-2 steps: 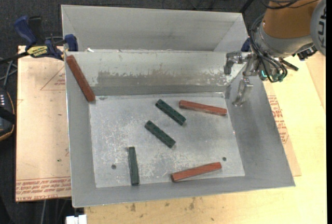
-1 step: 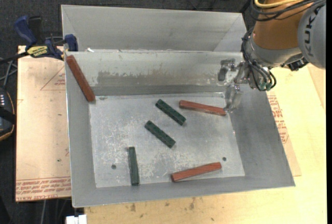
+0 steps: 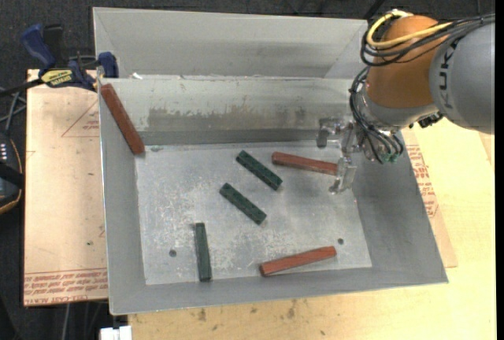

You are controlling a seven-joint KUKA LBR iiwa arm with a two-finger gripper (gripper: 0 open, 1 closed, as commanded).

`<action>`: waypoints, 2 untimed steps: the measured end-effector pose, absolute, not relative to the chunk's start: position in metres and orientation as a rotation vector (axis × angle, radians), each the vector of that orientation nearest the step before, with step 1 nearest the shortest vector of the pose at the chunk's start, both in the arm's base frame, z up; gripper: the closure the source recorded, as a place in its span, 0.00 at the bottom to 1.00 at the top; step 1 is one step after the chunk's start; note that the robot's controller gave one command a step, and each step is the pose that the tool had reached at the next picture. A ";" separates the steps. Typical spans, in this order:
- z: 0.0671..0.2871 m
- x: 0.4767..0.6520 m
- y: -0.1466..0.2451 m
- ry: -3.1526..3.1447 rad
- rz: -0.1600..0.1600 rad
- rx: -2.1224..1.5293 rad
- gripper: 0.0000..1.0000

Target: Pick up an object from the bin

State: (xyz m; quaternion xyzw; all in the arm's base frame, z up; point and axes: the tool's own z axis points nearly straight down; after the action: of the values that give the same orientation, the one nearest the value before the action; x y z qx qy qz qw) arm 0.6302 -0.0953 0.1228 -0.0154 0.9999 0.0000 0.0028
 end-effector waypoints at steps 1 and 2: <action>0.072 0.639 -0.092 3.105 0.001 -0.458 1.00; 0.072 0.639 -0.092 3.105 0.001 -0.459 1.00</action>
Offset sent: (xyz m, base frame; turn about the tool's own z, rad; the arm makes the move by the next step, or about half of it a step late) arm 0.0000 0.0000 0.0000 0.0000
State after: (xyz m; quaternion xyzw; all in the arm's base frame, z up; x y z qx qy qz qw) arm 0.6391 -0.0917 0.0721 -0.1461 0.9893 0.0003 0.0017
